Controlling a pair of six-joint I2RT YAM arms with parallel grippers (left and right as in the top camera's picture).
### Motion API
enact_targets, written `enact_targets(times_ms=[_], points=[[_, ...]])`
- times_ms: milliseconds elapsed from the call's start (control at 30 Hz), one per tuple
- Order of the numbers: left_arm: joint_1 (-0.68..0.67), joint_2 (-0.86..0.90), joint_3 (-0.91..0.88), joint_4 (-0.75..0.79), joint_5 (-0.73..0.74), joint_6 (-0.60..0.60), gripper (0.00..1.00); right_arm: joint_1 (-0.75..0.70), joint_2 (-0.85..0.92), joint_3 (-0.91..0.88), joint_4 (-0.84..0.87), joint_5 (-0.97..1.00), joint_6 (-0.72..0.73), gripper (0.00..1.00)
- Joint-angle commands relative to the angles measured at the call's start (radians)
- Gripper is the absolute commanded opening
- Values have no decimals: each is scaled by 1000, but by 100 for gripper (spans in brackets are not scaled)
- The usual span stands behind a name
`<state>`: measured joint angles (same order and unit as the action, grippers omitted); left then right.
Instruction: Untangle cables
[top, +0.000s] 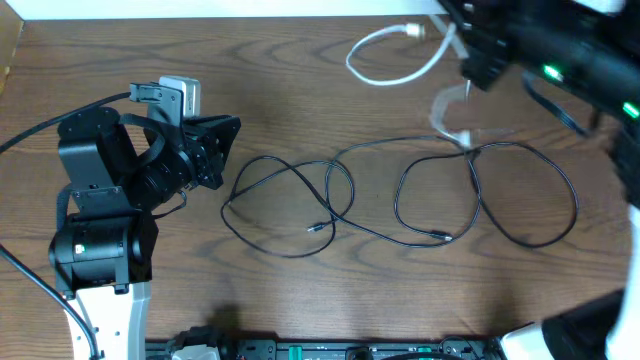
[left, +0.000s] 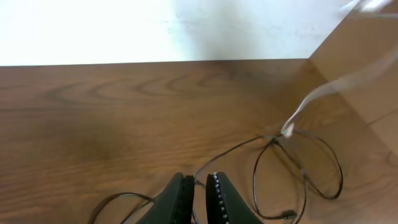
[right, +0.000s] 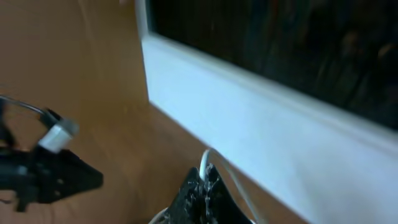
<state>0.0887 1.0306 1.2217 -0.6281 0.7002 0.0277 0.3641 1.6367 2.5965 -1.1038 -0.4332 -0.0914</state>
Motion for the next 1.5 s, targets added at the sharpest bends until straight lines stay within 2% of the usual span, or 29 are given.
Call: enact_targets(times_ms=[0, 267, 633, 733, 933, 1100, 1200, 1300, 1467], points=[[-1, 4, 5, 0, -6, 21, 14, 1, -53, 16, -3, 46, 41, 1], [-1, 11, -10, 0, -6, 22, 14, -19, -60, 16, -196, 331, 79, 1], [-2, 15, -10, 0, -6, 21, 14, -242, -37, 16, -300, 353, 107, 1], [-2, 15, -10, 0, -5, 21, 14, -359, -21, 16, -325, 407, 158, 1], [-2, 15, -10, 0, -5, 21, 14, -657, -11, 16, -462, 663, 339, 1], [-2, 15, -10, 5, -5, 21, 14, -955, -11, 16, -533, 710, 376, 1], [-2, 15, -10, 3, -5, 19, 14, -1096, -11, 16, -536, 636, 381, 1], [-2, 14, -10, 3, -2, 12, 14, -1175, -8, 16, -541, 557, 365, 1], [-2, 13, -10, 0, -1, 13, 14, -1202, 6, 14, -546, 554, 369, 1]])
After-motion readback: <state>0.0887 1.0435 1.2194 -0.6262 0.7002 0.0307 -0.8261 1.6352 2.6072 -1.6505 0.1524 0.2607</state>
